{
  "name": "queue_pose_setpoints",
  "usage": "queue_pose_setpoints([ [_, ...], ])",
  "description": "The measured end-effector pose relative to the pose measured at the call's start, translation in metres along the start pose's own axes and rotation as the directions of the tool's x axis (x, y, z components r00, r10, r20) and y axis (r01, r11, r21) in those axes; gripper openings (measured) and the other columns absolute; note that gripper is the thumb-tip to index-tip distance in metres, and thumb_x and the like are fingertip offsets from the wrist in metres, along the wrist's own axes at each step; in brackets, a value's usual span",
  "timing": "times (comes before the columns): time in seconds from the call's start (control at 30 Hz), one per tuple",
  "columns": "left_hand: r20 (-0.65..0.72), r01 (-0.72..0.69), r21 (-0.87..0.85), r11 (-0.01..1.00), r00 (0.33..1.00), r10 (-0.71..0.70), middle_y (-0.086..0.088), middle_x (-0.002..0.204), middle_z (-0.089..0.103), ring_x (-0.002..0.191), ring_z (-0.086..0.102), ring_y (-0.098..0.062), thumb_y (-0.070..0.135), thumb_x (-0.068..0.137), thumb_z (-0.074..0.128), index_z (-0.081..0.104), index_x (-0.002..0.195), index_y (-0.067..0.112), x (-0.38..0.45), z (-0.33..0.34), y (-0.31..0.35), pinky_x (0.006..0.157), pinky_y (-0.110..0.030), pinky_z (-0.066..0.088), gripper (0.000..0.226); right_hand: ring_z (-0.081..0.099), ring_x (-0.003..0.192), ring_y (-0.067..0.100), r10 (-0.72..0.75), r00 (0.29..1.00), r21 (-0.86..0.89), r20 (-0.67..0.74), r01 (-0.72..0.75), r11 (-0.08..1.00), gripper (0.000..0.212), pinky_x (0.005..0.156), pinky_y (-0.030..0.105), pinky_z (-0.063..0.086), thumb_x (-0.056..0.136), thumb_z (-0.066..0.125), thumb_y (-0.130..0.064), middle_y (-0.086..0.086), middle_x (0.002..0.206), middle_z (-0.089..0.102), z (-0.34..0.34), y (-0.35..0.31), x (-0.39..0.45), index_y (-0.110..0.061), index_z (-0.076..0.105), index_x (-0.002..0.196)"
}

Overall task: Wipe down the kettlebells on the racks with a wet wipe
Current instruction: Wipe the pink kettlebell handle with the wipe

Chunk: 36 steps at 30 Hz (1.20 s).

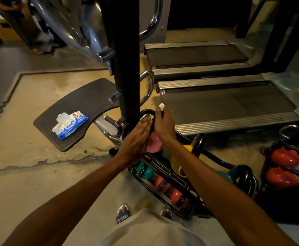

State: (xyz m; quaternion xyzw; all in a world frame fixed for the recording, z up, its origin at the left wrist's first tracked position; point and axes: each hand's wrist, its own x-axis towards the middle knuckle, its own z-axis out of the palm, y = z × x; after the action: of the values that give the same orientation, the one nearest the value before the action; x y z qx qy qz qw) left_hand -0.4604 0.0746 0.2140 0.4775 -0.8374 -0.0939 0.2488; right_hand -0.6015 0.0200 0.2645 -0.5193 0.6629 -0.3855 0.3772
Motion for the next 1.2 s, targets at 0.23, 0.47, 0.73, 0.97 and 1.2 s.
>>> queue_pose_setpoints([
  [0.23,0.028,-0.029,0.018,0.999,0.999,0.029,-0.015,0.172,0.017,0.161,0.014,-0.025,0.027,0.109,0.036,0.022,0.164,0.006,0.005,0.0,-0.004,0.131,-0.044,0.019,0.061,0.065,0.107,0.026,0.342,0.939,0.319,-0.036,-0.313,0.895,0.034,0.086,0.036,0.052,0.103,0.051,-0.029,0.01,0.116,0.069,-0.002,-0.022,0.015,-0.009,0.062,0.128],
  [0.47,0.018,-0.076,-0.017,0.997,0.997,0.076,-0.015,0.17,0.02,0.16,0.016,-0.027,0.027,0.107,0.038,0.026,0.162,0.004,0.007,-0.001,-0.01,0.129,-0.047,0.025,0.061,0.065,0.091,0.017,0.376,0.92,0.363,-0.109,-0.315,0.877,0.008,0.076,0.029,0.053,0.098,0.066,-0.019,0.001,0.096,0.068,-0.011,-0.014,0.01,-0.015,0.069,0.104],
  [0.73,0.065,-0.073,-0.101,0.992,0.995,0.08,-0.01,0.172,0.011,0.162,0.009,-0.025,0.033,0.11,0.032,0.013,0.164,0.014,0.005,-0.005,-0.013,0.13,-0.047,0.017,0.061,0.074,0.093,0.027,0.512,0.853,0.454,-0.106,-0.416,0.788,0.009,0.086,0.045,0.064,0.09,0.075,-0.009,0.014,0.1,0.074,-0.013,-0.002,-0.009,-0.01,0.067,0.093],
  [0.97,0.054,-0.102,-0.147,0.984,0.992,0.111,-0.008,0.174,0.008,0.162,-0.002,-0.015,0.032,0.111,0.035,0.015,0.166,0.012,0.0,-0.009,-0.014,0.132,-0.045,0.01,0.062,0.076,0.094,0.036,0.527,0.85,0.492,-0.021,-0.45,0.746,0.006,0.07,0.039,0.066,0.093,0.065,0.003,0.024,0.104,0.074,-0.018,-0.006,-0.032,0.002,0.066,0.099],
  [1.2,-0.064,-0.237,-0.073,0.969,0.97,0.233,-0.016,0.174,0.01,0.163,0.003,-0.025,0.033,0.111,0.038,0.021,0.165,0.003,-0.004,-0.003,0.019,0.132,-0.049,0.006,0.063,0.077,0.093,0.036,0.447,0.888,0.538,-0.109,-0.326,0.778,0.015,0.074,0.045,0.066,0.097,0.066,-0.003,0.024,0.11,0.074,-0.048,-0.001,-0.047,-0.003,0.069,0.111],
])
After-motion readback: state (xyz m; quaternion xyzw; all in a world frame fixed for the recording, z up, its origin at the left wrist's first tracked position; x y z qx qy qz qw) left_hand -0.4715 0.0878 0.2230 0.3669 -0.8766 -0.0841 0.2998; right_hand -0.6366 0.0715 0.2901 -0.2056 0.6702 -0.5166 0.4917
